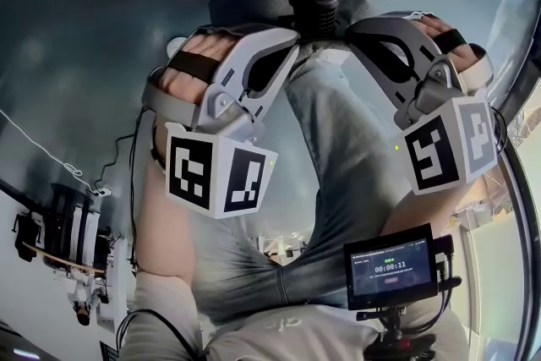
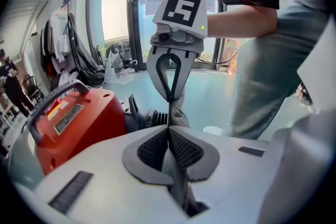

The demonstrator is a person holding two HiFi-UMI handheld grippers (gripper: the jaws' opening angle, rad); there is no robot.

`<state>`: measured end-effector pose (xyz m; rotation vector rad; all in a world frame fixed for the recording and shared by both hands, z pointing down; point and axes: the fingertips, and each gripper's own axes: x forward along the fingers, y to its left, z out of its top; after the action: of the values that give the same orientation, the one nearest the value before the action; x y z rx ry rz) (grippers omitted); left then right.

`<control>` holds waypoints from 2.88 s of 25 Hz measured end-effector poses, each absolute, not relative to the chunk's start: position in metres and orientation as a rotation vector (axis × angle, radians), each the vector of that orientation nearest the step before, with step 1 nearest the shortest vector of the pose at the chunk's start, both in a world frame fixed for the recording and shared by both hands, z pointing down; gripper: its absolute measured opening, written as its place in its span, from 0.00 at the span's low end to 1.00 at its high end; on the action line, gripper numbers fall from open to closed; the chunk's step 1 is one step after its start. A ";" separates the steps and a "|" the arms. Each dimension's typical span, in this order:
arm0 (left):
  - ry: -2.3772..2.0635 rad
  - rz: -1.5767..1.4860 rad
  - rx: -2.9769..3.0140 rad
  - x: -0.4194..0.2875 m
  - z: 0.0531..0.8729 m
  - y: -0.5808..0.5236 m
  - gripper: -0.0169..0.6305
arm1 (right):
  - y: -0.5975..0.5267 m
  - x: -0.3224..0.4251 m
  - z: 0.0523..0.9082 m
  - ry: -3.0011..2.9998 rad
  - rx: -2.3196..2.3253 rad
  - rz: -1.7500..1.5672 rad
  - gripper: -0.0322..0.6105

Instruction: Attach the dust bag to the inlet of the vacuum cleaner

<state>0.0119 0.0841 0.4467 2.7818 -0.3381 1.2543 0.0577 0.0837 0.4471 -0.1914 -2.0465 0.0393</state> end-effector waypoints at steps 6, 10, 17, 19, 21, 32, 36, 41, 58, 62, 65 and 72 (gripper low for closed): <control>-0.397 1.097 2.725 0.008 0.455 0.080 0.05 | 0.077 0.057 0.453 -2.081 -0.096 0.058 0.07; -0.359 1.072 2.731 0.014 0.461 0.079 0.05 | 0.079 0.061 0.457 -2.062 -0.098 0.106 0.07; -0.375 1.069 2.758 0.021 0.456 0.063 0.06 | 0.074 0.069 0.452 -2.042 -0.082 0.025 0.07; -0.414 0.978 2.682 0.011 0.462 0.067 0.05 | 0.060 0.061 0.450 -2.036 -0.040 -0.093 0.08; -0.453 0.955 2.641 0.004 0.463 0.068 0.05 | 0.057 0.054 0.449 -2.079 -0.021 -0.060 0.08; -0.514 0.942 2.634 -0.002 0.461 0.053 0.05 | 0.048 0.052 0.451 -2.071 0.010 -0.063 0.08; -0.525 1.006 2.609 0.001 0.457 0.051 0.05 | 0.050 0.052 0.453 -2.156 0.051 0.120 0.07; -0.519 1.029 2.656 0.001 0.450 0.046 0.05 | 0.053 0.056 0.455 -2.075 0.015 0.069 0.07; -0.498 0.863 2.561 -0.007 0.456 0.046 0.05 | 0.049 0.046 0.455 -2.005 0.021 0.033 0.07; -0.496 0.893 2.544 -0.014 0.463 0.052 0.05 | 0.047 0.036 0.450 -2.067 0.041 0.037 0.07; -0.520 1.019 2.560 -0.013 0.457 0.049 0.05 | 0.046 0.038 0.457 -2.112 0.085 0.154 0.07; -0.521 0.834 2.599 -0.008 0.460 0.047 0.05 | 0.050 0.044 0.457 -2.033 0.022 0.081 0.07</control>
<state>-0.0082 0.0470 0.4598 2.5988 -0.5213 0.8337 0.0440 0.0502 0.4574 0.0215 -2.0328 0.0808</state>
